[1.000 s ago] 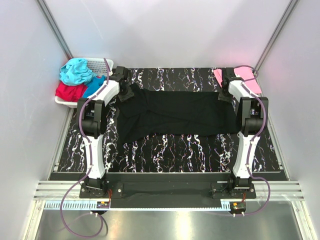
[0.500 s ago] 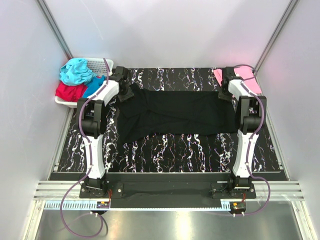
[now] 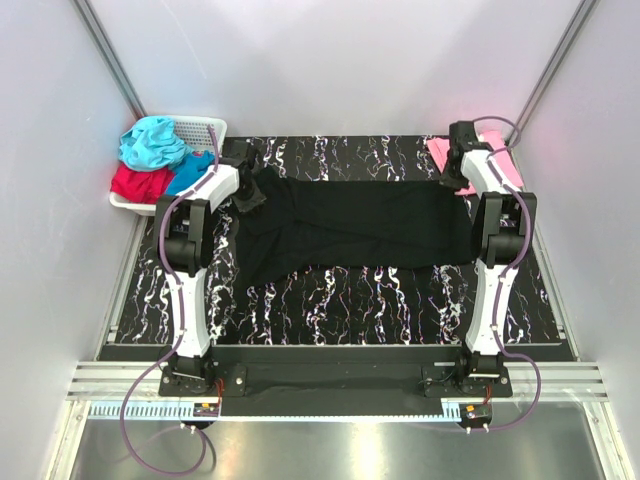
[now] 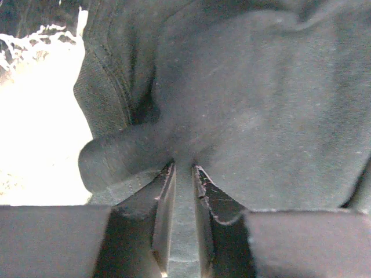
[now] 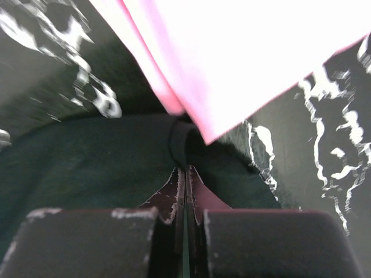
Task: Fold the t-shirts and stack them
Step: Fold the tshirt
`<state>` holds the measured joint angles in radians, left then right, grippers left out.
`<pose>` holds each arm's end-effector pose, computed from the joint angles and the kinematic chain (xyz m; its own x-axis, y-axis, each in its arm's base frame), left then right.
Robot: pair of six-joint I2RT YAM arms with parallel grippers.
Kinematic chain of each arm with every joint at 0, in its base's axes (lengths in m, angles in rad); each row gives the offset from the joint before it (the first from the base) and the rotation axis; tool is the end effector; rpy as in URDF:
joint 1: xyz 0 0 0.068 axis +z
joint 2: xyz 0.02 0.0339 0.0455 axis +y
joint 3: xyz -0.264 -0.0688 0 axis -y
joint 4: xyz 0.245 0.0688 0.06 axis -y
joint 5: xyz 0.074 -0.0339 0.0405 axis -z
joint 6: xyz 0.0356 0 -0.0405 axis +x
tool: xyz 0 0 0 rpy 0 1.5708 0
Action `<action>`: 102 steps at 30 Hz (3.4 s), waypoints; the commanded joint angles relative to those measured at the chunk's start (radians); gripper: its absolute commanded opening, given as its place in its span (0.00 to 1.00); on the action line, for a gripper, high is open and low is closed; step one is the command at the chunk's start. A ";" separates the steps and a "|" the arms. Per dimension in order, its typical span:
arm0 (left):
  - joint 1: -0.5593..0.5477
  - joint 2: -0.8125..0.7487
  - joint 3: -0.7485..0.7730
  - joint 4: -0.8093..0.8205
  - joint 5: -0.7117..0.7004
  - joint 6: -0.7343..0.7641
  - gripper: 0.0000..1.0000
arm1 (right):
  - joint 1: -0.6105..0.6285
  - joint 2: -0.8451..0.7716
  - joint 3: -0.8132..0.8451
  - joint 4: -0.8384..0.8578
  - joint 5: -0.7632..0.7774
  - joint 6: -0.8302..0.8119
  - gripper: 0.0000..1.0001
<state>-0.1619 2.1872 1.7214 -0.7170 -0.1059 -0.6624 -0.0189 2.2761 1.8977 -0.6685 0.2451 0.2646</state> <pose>0.4544 -0.0704 0.1712 -0.7947 -0.4899 -0.3585 -0.4666 0.8707 -0.1555 0.4950 -0.0180 0.1858 -0.7991 0.2689 -0.5378 0.3612 0.9297 -0.0720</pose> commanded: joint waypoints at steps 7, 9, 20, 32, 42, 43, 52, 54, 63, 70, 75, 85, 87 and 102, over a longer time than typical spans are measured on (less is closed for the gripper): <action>0.002 0.031 0.032 -0.032 -0.017 -0.042 0.21 | -0.006 0.060 0.248 -0.060 0.033 -0.047 0.00; 0.001 0.034 0.038 -0.036 -0.015 -0.042 0.21 | -0.006 0.085 0.287 -0.069 0.019 -0.048 0.00; -0.001 0.059 0.064 -0.055 -0.025 -0.039 0.21 | 0.007 0.209 0.578 -0.091 -0.026 -0.036 0.00; -0.005 0.097 0.138 -0.068 0.005 -0.042 0.21 | 0.014 0.336 0.725 -0.056 -0.042 -0.085 0.00; -0.021 0.030 0.084 -0.013 0.002 0.001 0.22 | 0.046 0.373 0.704 -0.082 -0.046 -0.042 0.64; -0.021 0.016 0.069 -0.001 0.000 0.001 0.22 | 0.046 0.366 0.705 -0.082 -0.046 -0.039 0.65; -0.016 -0.219 -0.132 0.214 -0.009 0.037 0.25 | 0.046 0.214 0.693 -0.103 0.013 -0.065 0.64; -0.010 -0.259 -0.177 0.255 -0.006 0.043 0.25 | 0.045 0.189 0.684 -0.123 0.031 -0.067 0.64; -0.010 -0.484 -0.379 0.240 0.005 0.017 0.30 | 0.046 -0.059 0.387 -0.190 0.049 0.037 0.65; -0.018 -0.679 -0.626 0.202 -0.021 -0.023 0.39 | 0.051 -0.294 -0.117 -0.103 0.010 0.137 0.62; -0.028 -0.840 -0.767 0.188 0.021 -0.068 0.54 | 0.053 -0.495 -0.354 -0.039 0.000 0.182 0.61; -0.050 -0.871 -0.907 0.206 0.185 -0.135 0.56 | 0.060 -0.641 -0.560 -0.025 -0.018 0.231 0.61; -0.051 -0.863 -0.930 0.218 0.219 -0.151 0.56 | 0.059 -0.658 -0.598 -0.022 -0.024 0.242 0.61; -0.108 -0.756 -0.967 0.304 0.304 -0.220 0.54 | 0.060 -0.688 -0.683 0.000 -0.035 0.268 0.59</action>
<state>-0.2485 1.3998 0.7452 -0.4557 0.1616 -0.8520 0.0330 1.6325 1.2232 -0.6983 0.2150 0.5064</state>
